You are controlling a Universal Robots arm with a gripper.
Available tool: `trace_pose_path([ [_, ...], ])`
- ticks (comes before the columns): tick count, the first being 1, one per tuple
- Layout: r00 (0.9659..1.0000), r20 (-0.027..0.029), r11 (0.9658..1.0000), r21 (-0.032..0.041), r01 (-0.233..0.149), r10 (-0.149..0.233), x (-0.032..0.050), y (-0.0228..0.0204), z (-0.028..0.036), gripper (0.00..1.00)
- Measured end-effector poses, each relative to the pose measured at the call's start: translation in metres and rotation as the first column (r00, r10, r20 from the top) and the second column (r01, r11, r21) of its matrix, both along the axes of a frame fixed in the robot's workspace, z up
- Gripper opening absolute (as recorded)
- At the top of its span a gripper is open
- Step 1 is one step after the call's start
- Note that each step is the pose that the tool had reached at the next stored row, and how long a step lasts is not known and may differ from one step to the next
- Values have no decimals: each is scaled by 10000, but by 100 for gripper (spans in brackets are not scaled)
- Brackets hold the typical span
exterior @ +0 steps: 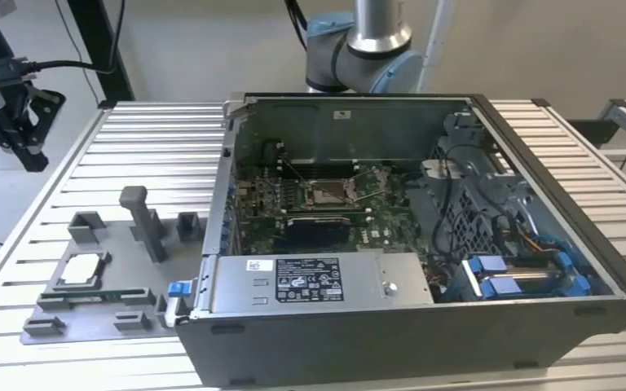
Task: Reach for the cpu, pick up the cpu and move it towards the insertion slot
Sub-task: 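Reach for the cpu, then pick up the cpu and move it towards the insertion slot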
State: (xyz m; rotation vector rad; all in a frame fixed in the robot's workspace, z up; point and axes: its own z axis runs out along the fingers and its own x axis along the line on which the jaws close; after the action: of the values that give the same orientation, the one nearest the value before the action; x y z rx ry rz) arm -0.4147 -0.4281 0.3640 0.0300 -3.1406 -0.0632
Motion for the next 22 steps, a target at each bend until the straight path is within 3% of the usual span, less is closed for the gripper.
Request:
trace_pose_path([
  [2,10000,0,10000,0,0,0,-1,0,0,0],
  [3,10000,0,10000,0,0,0,-2,0,0,100],
  [17,10000,1,10000,2,0,0,-20,0,-11,100],
  [22,10000,16,10000,63,0,0,-20,0,-33,100],
])
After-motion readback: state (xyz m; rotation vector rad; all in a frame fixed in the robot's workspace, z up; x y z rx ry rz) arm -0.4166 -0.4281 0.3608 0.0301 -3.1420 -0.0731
